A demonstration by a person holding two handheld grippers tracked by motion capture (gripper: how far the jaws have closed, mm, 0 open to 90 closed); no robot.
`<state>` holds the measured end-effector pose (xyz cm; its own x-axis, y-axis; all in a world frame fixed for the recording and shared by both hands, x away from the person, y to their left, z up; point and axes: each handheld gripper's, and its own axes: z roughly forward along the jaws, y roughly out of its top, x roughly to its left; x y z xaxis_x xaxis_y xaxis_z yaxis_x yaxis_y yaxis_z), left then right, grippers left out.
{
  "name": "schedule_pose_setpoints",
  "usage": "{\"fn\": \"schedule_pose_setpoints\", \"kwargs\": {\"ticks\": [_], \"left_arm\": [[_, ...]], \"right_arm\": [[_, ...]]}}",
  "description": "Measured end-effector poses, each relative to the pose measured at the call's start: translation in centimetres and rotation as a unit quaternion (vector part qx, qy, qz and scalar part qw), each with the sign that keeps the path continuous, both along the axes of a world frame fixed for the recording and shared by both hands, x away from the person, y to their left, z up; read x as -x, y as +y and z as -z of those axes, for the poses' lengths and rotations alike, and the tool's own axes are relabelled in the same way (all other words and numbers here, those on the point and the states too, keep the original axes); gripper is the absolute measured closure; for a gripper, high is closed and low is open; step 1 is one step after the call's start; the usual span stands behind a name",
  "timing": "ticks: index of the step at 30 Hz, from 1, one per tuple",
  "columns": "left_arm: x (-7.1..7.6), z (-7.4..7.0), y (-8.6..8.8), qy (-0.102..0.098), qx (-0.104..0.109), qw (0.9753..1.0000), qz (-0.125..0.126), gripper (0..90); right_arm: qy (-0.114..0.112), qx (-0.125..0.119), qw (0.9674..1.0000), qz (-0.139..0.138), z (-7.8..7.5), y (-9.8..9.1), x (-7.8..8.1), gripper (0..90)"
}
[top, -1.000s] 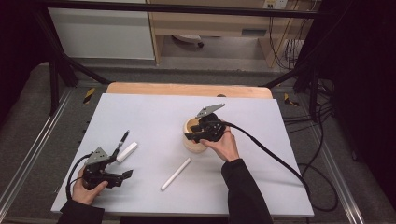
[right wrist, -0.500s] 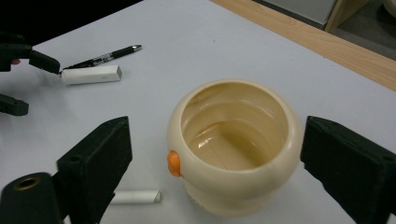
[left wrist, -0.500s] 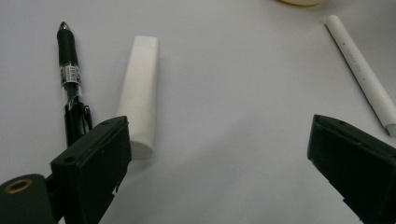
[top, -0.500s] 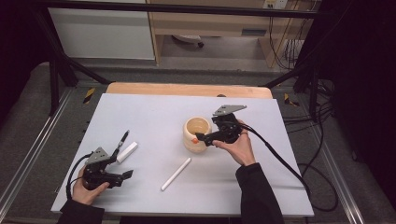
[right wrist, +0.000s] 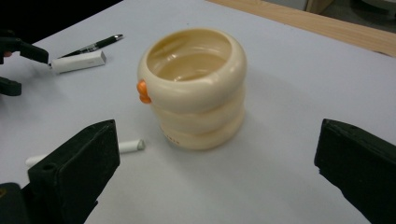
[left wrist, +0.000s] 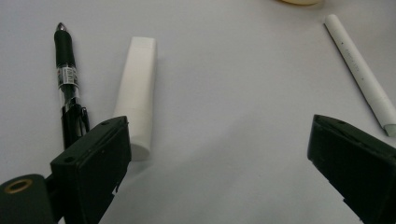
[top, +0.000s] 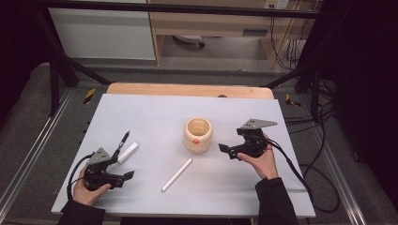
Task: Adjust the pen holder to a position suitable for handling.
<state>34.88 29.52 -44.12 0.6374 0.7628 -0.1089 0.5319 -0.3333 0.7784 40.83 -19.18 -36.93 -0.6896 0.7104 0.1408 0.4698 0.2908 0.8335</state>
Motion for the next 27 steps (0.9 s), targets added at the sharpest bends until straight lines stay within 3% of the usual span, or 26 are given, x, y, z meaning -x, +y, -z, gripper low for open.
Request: {"fn": "schedule_pose_setpoints", "kwargs": {"ticks": [13,20,27], "left_arm": [[0.1,-0.2,-0.9,0.004,-0.008,0.9999,0.011,6.0],[0.1,-0.2,-1.7,0.007,-0.012,0.9998,0.017,6.1],[0.2,-0.3,-2.6,0.01,-0.02,0.9994,0.028,6.1]], "right_arm": [[0.023,-0.017,0.9995,0.015,4.8,-5.4,2.8,0.8],[0.025,-0.024,0.9992,0.019,6.7,-7.0,3.6,0.9],[0.031,-0.021,0.999,0.026,7.5,-8.0,4.2,0.8]]}}
